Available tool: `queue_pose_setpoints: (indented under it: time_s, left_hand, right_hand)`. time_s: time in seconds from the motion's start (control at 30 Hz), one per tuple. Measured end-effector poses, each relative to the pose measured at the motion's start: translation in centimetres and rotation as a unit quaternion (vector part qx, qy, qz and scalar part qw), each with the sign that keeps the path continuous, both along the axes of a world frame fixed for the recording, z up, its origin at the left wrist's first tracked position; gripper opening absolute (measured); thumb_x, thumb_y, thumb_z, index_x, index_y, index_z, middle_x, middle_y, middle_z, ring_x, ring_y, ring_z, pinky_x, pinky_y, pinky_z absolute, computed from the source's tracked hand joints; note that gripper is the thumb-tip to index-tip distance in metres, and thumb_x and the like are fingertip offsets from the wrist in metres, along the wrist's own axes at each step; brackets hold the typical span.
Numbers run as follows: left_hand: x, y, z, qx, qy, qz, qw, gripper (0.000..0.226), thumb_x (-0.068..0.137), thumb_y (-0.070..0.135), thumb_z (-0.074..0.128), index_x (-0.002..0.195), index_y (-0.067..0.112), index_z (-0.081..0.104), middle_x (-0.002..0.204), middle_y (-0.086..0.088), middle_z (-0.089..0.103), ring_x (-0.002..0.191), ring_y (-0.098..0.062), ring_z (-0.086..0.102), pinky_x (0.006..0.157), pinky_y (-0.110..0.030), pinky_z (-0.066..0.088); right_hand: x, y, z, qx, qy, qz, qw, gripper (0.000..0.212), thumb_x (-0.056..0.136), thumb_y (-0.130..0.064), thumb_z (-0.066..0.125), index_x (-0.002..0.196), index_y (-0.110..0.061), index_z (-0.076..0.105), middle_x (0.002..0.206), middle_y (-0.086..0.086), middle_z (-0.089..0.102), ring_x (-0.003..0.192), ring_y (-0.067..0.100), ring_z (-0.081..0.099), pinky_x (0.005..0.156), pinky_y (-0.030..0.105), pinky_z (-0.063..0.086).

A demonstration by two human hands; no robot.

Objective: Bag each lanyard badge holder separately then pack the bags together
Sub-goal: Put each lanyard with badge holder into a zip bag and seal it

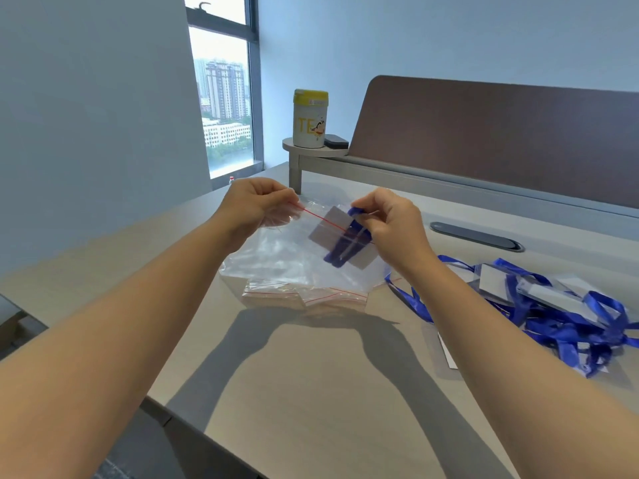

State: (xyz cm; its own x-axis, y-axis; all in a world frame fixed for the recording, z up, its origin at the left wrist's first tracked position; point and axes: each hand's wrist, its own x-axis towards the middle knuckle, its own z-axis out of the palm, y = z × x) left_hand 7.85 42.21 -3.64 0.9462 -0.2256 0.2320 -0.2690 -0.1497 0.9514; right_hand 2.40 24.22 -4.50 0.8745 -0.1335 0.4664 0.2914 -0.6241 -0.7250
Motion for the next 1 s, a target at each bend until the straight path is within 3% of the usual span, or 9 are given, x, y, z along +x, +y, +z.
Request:
queue_pose_setpoints:
  time_s: [0.17, 0.27, 0.33, 0.43, 0.57, 0.67, 0.77, 0.87, 1.0]
  left_hand:
    - [-0.1, -1.1, 0.6, -0.033, 0.006, 0.033, 0.999, 0.025, 0.091, 0.009, 0.051, 0.068, 0.014, 0.060, 0.051, 0.010, 0.067, 0.051, -0.006, 0.066, 0.065, -0.022, 0.055]
    - [-0.2, -1.3, 0.8, -0.029, 0.006, 0.017, 0.999, 0.024, 0.092, 0.011, 0.049, 0.070, 0.014, 0.059, 0.050, 0.011, 0.068, 0.048, -0.001, 0.066, 0.063, -0.019, 0.054]
    - [-0.6, -1.6, 1.0, -0.003, -0.009, 0.004, 1.000, 0.023, 0.091, 0.011, 0.049, 0.071, 0.016, 0.059, 0.063, 0.005, 0.068, 0.048, 0.001, 0.066, 0.065, -0.018, 0.054]
    - [-1.1, -1.8, 1.1, 0.019, -0.019, -0.010, 1.000, 0.020, 0.090, 0.010, 0.051, 0.073, 0.017, 0.059, 0.074, 0.001, 0.064, 0.049, 0.003, 0.065, 0.058, -0.012, 0.054]
    - [-1.4, -0.7, 0.9, 0.059, -0.018, 0.013, 0.998, 0.014, 0.087, 0.007, 0.055, 0.078, 0.016, 0.058, 0.074, 0.002, 0.062, 0.058, -0.007, 0.064, 0.059, -0.015, 0.053]
    - [-1.6, 0.2, 0.7, 0.083, -0.029, 0.039, 0.995, 0.004, 0.086, 0.006, 0.056, 0.087, 0.005, 0.060, 0.071, 0.000, 0.060, 0.063, -0.011, 0.059, 0.061, -0.014, 0.051]
    - [-1.8, 0.6, 0.7, 0.095, -0.038, 0.052, 0.993, 0.013, 0.086, 0.005, 0.057, 0.096, 0.000, 0.062, 0.070, -0.001, 0.057, 0.064, -0.011, 0.054, 0.066, -0.016, 0.048]
    - [-2.1, 0.9, 0.7, 0.138, -0.065, 0.065, 0.986, 0.020, 0.085, 0.005, 0.058, 0.101, -0.004, 0.065, 0.073, -0.002, 0.057, 0.066, -0.009, 0.051, 0.067, -0.015, 0.044]
    - [-2.8, 1.1, 0.6, 0.162, -0.091, 0.070, 0.980, 0.021, 0.085, 0.006, 0.058, 0.101, -0.005, 0.067, 0.083, -0.007, 0.059, 0.064, -0.008, 0.051, 0.065, -0.014, 0.043]
  right_hand:
    - [0.2, 1.6, 0.7, -0.029, 0.005, 0.034, 0.999, 0.032, 0.094, -0.022, 0.045, 0.104, -0.001, 0.067, 0.112, 0.015, 0.065, 0.104, 0.026, 0.057, 0.088, 0.035, 0.041]
    - [0.7, 1.7, 0.8, -0.137, 0.022, 0.008, 0.990, 0.034, 0.086, -0.038, 0.055, 0.108, -0.013, 0.066, 0.130, 0.006, 0.054, 0.122, 0.023, 0.042, 0.101, 0.039, 0.031]
    - [0.9, 1.9, 0.8, -0.187, 0.034, -0.010, 0.982, 0.033, 0.084, -0.038, 0.059, 0.109, -0.017, 0.063, 0.134, 0.003, 0.048, 0.125, 0.021, 0.037, 0.103, 0.040, 0.027]
    - [1.2, 2.3, 0.9, -0.147, 0.034, -0.004, 0.989, 0.024, 0.085, -0.028, 0.060, 0.101, -0.010, 0.063, 0.124, 0.008, 0.056, 0.114, 0.021, 0.047, 0.101, 0.039, 0.036]
    - [1.0, 2.5, 0.6, -0.071, 0.043, 0.013, 0.996, 0.019, 0.084, -0.017, 0.062, 0.094, -0.002, 0.064, 0.105, 0.011, 0.063, 0.088, 0.012, 0.048, 0.078, 0.025, 0.038]
    - [0.8, 2.6, 0.3, -0.053, 0.046, 0.021, 0.997, 0.015, 0.082, -0.015, 0.064, 0.090, -0.003, 0.062, 0.089, 0.005, 0.057, 0.079, 0.012, 0.049, 0.069, 0.019, 0.042]
    - [0.6, 2.9, 0.2, -0.036, 0.036, 0.031, 0.998, 0.013, 0.081, -0.012, 0.065, 0.089, -0.009, 0.056, 0.082, 0.000, 0.052, 0.066, 0.008, 0.047, 0.064, 0.015, 0.043]
    - [0.4, 3.3, 0.2, -0.052, 0.040, 0.053, 0.996, 0.026, 0.082, -0.014, 0.065, 0.106, -0.006, 0.060, 0.087, 0.002, 0.054, 0.071, 0.009, 0.049, 0.061, 0.009, 0.039]
    - [-0.1, 4.4, 0.4, -0.054, 0.034, 0.072, 0.995, 0.024, 0.083, -0.016, 0.064, 0.102, -0.002, 0.068, 0.086, 0.005, 0.061, 0.075, 0.013, 0.051, 0.060, 0.011, 0.038]
